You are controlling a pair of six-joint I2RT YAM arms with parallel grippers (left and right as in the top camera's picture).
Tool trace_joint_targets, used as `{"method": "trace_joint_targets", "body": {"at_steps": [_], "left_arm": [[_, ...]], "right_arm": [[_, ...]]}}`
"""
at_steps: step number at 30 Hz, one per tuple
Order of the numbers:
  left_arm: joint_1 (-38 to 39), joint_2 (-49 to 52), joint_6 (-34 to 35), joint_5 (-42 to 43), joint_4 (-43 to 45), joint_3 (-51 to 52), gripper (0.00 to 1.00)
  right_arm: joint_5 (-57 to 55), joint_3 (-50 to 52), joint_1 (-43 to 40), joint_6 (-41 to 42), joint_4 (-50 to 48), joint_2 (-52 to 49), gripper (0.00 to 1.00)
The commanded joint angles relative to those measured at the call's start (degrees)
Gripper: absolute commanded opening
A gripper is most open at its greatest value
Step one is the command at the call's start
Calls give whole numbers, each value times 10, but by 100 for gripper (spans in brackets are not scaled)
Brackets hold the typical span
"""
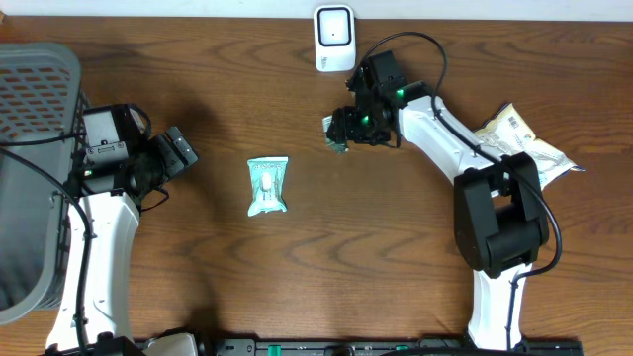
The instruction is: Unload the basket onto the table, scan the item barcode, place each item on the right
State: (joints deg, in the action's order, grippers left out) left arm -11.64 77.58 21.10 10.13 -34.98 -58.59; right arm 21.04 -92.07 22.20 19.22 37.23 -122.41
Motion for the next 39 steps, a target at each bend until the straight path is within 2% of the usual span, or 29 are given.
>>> {"method": "trace_joint_targets", "body": {"at_steps": [1,11,18,21,22,23,25,26,31,34,39], "left_arm": [[-2,0,-5,-6,-2,-2,98],[-2,0,-5,-6,-2,-2,98],[-2,0,-5,-6,-2,-2,98],[-2,0,-5,-6,-2,-2,98],[-2,0,-5,-6,-2,-2,98],[-2,0,-5,-6,-2,-2,98],[-2,0,-5,-6,-2,-2,98],[-2,0,-5,-6,-2,-2,98],[-2,0,-5,-6,-2,-2,98],[-2,0,-5,-6,-2,-2,98],[-2,0,-5,-6,-2,-2,98]], "right_arm": [[17,3,2,-15,1,16,66],[31,3,-5,45,-31,-25,61],[66,3,-1,43,-41,-68,51],[70,3,10,44,-48,-92,41],[70,3,11,50,-47,-98,35],[70,3,10,59,-45,-107,23],[70,3,9,70,-35,-115,12],[70,3,6,69,-31,-115,1],[91,3,-8,68,-29,-113,1],[139,3,-23,41,-23,-110,1],[130,3,-51,-15,23,-73,1]]}}
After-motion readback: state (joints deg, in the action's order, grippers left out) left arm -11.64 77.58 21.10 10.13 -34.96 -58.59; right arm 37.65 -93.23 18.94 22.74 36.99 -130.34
